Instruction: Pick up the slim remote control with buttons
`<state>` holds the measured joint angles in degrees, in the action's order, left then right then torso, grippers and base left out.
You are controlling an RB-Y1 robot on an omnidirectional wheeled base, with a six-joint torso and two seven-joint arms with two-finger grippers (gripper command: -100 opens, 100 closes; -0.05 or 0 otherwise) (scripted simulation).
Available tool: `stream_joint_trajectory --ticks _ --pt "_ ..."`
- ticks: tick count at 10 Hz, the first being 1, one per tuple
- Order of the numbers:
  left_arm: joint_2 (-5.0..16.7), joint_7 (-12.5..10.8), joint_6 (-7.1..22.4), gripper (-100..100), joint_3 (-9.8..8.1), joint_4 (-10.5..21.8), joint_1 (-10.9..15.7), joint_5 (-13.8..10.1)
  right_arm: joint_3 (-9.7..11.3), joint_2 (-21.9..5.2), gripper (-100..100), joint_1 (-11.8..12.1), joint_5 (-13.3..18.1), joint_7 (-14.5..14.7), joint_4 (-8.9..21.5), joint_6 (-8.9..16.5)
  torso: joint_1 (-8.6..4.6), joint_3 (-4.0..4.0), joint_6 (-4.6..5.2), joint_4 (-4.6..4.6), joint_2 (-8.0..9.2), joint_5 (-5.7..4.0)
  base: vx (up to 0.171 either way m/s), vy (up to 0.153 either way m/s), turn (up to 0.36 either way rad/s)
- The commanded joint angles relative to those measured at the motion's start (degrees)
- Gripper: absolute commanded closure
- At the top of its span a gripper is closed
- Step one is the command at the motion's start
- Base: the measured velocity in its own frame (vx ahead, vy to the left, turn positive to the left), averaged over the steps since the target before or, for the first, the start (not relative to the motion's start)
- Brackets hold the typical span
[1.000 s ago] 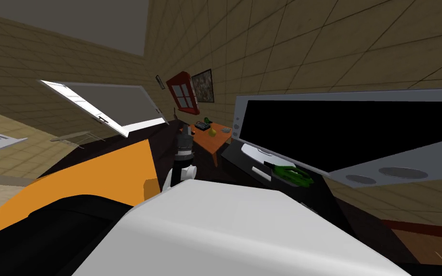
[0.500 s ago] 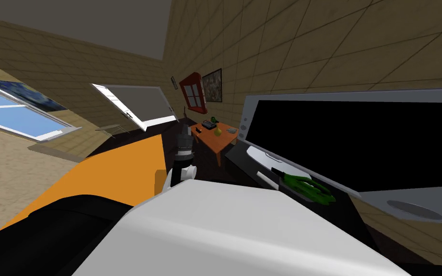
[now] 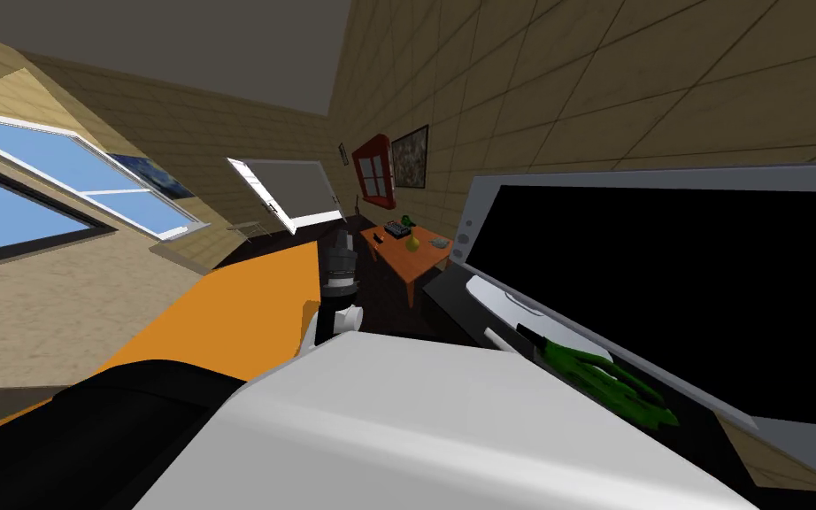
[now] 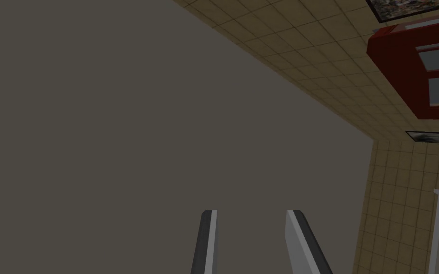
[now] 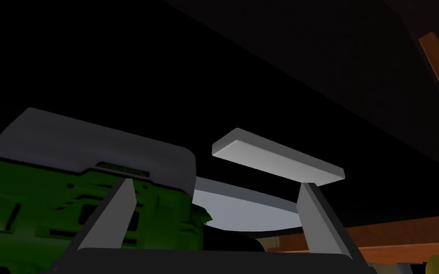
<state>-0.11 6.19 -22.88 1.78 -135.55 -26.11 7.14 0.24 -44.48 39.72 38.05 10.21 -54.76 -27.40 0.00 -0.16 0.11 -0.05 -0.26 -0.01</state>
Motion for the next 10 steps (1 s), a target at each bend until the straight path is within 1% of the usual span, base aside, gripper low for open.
stream_joint_trajectory --ticks 1,2,3,4,5,6,7,8,9,10 --pt "0.0 0.0 0.0 0 0.00 0.0 0.0 0.0 0.0 0.1 -100 -0.1 0.2 0.4 1.9 -0.3 0.00 0.00 0.00 0.00 0.00 0.00 0.000 0.000 0.000" --pt "0.0 0.0 0.0 0 0.00 0.0 0.0 0.0 1.5 -0.4 -100 -1.0 1.7 1.2 4.1 -0.7 0.05 0.03 0.03 0.01 0.05 0.01 0.017 0.000 0.287" --pt "0.0 0.0 0.0 0 0.01 0.0 0.0 0.0 1.5 -0.4 -100 -1.0 1.7 1.2 4.5 -0.7 0.02 0.01 -0.06 0.01 0.00 0.01 -0.002 -0.015 0.185" --pt "0.0 0.0 0.0 0 0.00 0.0 0.0 0.0 1.5 -0.4 -100 -1.0 1.7 1.2 5.6 -0.7 -0.02 0.03 0.00 0.01 0.05 0.00 -0.004 -0.005 0.017" --pt "0.0 0.0 0.0 0 0.00 0.0 0.0 0.0 3.0 -0.7 -100 -1.9 3.2 2.0 7.6 -1.1 0.01 0.05 0.03 0.02 0.08 0.00 0.031 0.001 0.351" --pt "0.0 0.0 0.0 0 0.01 0.0 0.0 0.0 3.0 -0.7 -100 -1.9 3.2 2.0 9.1 -1.1 0.01 -0.01 -0.08 0.01 -0.04 0.00 0.009 -0.011 0.173" --pt "0.0 0.0 0.0 0 0.00 0.0 0.0 0.0 4.5 -0.8 -100 -2.9 4.6 2.8 12.2 -1.5 0.00 0.01 0.04 0.00 0.02 0.00 0.041 -0.001 0.341" --pt "0.0 0.0 0.0 0 0.00 0.0 0.0 0.0 6.1 -0.8 -100 -3.9 5.9 3.5 15.0 -1.9 0.00 -0.04 -0.06 -0.01 -0.09 0.00 0.033 -0.008 0.275" --pt "0.0 0.0 0.0 0 0.00 0.0 0.0 0.0 6.1 -0.8 -100 -3.9 5.9 3.5 13.9 -1.9 0.01 -0.04 0.01 -0.02 -0.06 0.01 0.060 -0.003 0.365" --pt "0.0 0.0 0.0 0 0.00 0.0 0.0 0.0 6.1 -0.8 -100 -3.9 5.9 3.5 15.2 -1.9 0.01 -0.09 -0.07 -0.02 -0.18 0.00 0.030 -0.001 0.131"
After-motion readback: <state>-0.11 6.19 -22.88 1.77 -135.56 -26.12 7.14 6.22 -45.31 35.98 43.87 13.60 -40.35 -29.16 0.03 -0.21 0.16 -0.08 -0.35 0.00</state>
